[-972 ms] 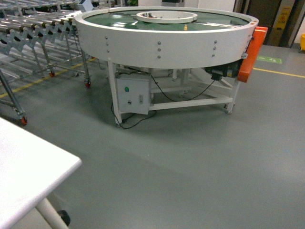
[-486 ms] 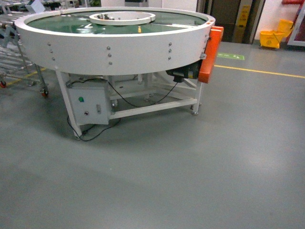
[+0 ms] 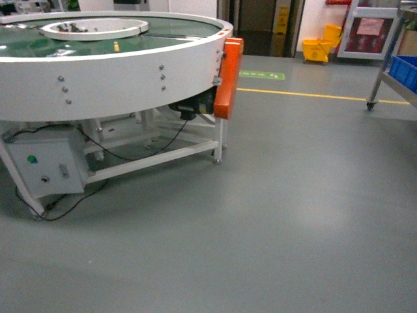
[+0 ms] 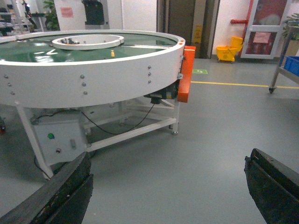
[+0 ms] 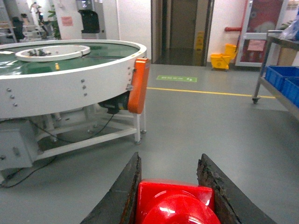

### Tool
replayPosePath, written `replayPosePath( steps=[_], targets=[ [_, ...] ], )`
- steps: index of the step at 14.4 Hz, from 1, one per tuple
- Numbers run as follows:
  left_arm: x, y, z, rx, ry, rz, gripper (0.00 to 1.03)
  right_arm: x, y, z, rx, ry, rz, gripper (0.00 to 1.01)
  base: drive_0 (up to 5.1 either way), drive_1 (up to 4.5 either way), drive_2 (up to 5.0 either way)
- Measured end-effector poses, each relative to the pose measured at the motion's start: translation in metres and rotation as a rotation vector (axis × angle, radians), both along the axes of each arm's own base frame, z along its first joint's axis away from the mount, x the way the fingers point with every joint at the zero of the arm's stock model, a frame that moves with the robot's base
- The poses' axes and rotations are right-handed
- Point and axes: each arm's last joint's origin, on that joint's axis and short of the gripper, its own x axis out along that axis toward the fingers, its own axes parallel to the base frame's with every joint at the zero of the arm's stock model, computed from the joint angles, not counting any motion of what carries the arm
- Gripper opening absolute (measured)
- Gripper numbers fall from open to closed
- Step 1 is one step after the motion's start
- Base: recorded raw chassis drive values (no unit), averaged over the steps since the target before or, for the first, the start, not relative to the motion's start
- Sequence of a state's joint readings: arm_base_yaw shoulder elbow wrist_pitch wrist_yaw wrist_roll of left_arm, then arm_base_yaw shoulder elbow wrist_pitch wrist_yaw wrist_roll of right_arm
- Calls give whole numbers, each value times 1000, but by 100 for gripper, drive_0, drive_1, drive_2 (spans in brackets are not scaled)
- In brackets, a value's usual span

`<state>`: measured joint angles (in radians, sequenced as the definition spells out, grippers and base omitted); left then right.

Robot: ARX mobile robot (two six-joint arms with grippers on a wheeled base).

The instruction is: Pick red block from blue box to shelf

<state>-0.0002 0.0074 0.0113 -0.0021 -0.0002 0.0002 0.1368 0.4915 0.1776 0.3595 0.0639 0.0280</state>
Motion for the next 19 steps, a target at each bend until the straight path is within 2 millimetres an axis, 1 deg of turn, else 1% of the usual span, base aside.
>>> replayPosePath(
  steps=[2, 14, 19],
  targets=[
    [0, 0, 0, 0, 1, 1, 98, 0, 0, 0, 0, -2, 0, 28, 141, 63, -631],
    [0, 0, 0, 0, 2, 0, 98, 0, 0, 0, 0, 2, 0, 28, -164, -164, -164],
    [0, 0, 0, 0, 2, 0, 98, 0, 0, 0, 1, -3, 0, 28, -164, 248, -577]
  ],
)
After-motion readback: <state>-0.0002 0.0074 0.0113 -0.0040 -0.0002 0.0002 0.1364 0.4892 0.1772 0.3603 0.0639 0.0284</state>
